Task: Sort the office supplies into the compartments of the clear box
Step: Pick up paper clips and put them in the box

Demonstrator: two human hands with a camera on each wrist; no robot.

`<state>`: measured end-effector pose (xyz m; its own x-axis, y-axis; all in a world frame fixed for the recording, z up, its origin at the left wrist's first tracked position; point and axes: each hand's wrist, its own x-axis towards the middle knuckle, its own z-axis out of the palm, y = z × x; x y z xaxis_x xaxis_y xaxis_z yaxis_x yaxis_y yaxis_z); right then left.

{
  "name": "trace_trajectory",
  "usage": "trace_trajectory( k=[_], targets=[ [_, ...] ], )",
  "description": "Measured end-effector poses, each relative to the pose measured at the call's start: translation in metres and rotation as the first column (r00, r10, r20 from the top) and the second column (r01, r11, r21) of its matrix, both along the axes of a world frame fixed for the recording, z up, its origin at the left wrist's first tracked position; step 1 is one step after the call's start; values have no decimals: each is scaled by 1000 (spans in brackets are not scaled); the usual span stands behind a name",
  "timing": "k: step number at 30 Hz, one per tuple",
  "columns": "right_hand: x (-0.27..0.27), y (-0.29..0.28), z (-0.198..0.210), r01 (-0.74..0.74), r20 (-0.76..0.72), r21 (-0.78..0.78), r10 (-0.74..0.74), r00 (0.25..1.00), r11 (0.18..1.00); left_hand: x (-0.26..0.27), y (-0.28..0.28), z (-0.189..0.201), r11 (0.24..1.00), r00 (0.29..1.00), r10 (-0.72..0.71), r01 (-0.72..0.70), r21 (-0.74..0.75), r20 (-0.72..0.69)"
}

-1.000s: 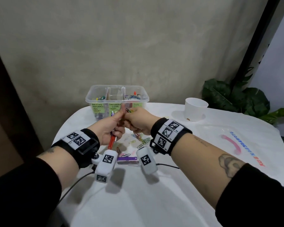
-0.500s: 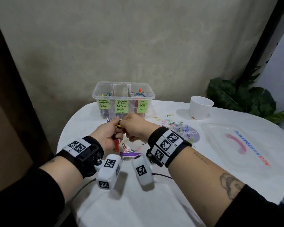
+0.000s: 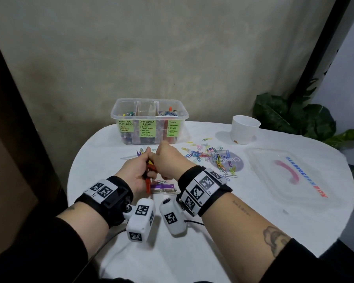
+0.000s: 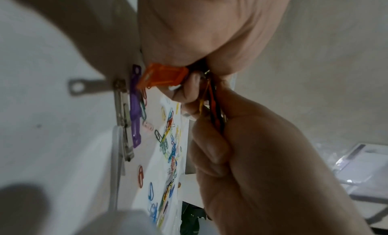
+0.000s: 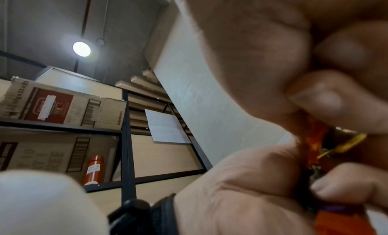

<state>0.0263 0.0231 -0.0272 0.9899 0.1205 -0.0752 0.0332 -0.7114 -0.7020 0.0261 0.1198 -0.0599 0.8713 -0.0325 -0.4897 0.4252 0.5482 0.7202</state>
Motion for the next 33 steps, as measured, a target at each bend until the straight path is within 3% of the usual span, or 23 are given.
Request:
trace_trajectory(
  k=[3, 7, 11, 13, 16, 20, 25, 29, 33],
  targets=[
    [-1, -4, -2, 21, 45, 28, -22, 999, 999, -1, -3, 2, 998, 997, 63, -63, 10, -38],
    [0, -11, -2, 75, 95, 17, -77, 993, 997, -1, -1, 4, 969, 985, 116, -140, -202, -126],
    [1, -12, 0, 115, 12, 54, -115, 993, 992, 3, -1, -4, 955, 981, 125, -158, -249, -146],
    [-1, -13, 0, 141, -115, 226, -117, 986, 964, 4, -3, -6, 945, 987, 82, -121, -303, -139],
    [-7, -19, 2, 192, -266, 416, -83, 960, 889, 5, -2, -7, 954, 993, 76, -98, -283, -87],
    [-8, -27, 3, 272, -323, 450, -128, 938, 851, 2, 3, -1, 974, 996, 73, -80, -213, -42],
    [-9, -25, 9, 345, -456, 618, -36, 889, 706, -7, -4, 1, 989, 995, -78, 84, -119, 53],
    [-14, -18, 12, 218, -359, 586, 9, 933, 780, -10, -8, 7, 984, 980, -165, 172, -54, 115],
    [-20, -15, 12, 44, -278, 377, 68, 958, 925, -9, -7, 7, 990, 989, -135, 137, -36, 59]
  ],
)
